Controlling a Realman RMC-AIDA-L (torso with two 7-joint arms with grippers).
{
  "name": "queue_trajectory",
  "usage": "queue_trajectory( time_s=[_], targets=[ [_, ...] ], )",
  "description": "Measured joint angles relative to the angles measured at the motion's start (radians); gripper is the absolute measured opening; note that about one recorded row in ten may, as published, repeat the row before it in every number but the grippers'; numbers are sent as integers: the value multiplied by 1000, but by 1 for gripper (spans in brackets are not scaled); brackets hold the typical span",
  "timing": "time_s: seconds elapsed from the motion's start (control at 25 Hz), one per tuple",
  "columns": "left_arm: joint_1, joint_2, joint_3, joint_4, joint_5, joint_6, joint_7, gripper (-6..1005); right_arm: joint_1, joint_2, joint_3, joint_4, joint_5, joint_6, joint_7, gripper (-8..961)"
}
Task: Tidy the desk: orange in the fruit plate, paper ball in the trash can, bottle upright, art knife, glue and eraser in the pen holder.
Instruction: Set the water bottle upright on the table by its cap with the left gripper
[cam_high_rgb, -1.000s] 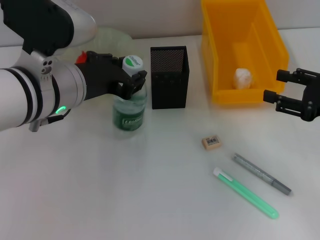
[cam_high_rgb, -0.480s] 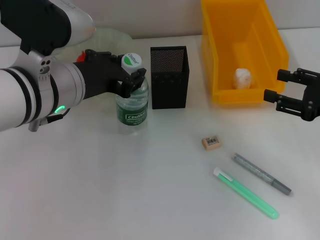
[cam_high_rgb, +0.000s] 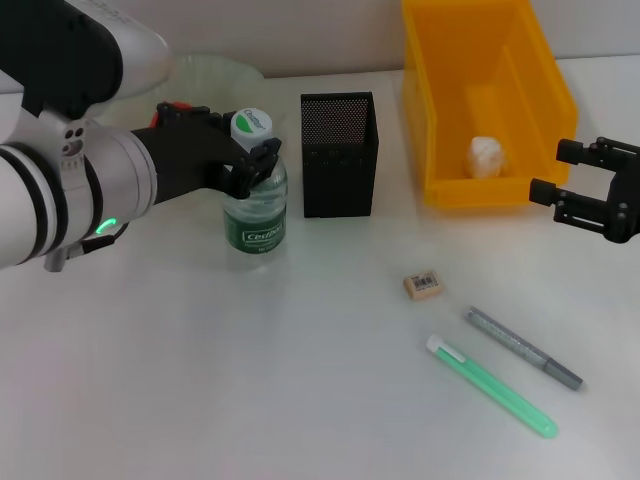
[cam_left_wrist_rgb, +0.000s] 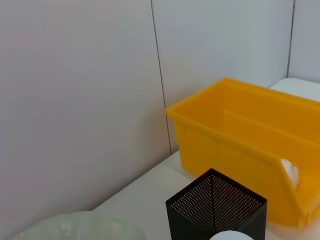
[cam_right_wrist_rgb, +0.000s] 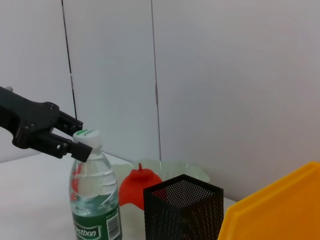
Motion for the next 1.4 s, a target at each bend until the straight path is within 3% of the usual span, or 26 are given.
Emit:
queue_trajectory(
  time_s=[1.4],
  targets=[
    [122, 5, -59, 81, 34, 25, 4, 441, 22, 4, 0, -7, 0, 0, 8, 667]
  ],
)
